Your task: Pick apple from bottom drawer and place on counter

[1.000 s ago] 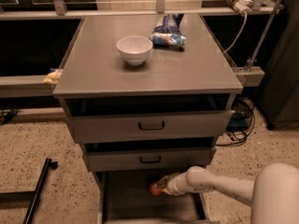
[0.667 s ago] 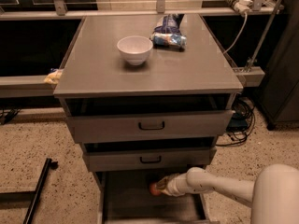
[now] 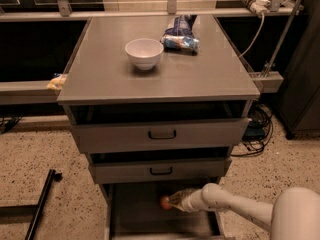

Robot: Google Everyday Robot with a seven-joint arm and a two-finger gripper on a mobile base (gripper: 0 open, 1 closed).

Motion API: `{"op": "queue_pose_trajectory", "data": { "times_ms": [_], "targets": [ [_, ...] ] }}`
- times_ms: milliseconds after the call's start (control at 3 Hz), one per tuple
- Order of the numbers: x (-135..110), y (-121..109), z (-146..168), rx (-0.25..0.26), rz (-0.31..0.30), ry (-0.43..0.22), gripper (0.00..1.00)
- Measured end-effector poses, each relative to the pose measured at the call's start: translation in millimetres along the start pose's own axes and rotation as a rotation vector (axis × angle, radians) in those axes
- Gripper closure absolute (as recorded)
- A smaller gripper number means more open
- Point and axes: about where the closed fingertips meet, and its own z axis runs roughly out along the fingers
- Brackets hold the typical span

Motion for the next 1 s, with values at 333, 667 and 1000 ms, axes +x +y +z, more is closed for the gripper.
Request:
{"op": "queue_pose_trajectory", "data": {
  "times_ms": [333, 667, 1000],
  "targets": [
    [9.2, -3.0, 6.5, 0.016, -0.004, -0.019, 0.37],
    [15.5, -4.9, 12.5, 0.019, -0.001, -0.038, 0.18],
    [19.7, -6.3, 19.9, 0.013, 0.0, -0.057, 0.12]
  ]
}}
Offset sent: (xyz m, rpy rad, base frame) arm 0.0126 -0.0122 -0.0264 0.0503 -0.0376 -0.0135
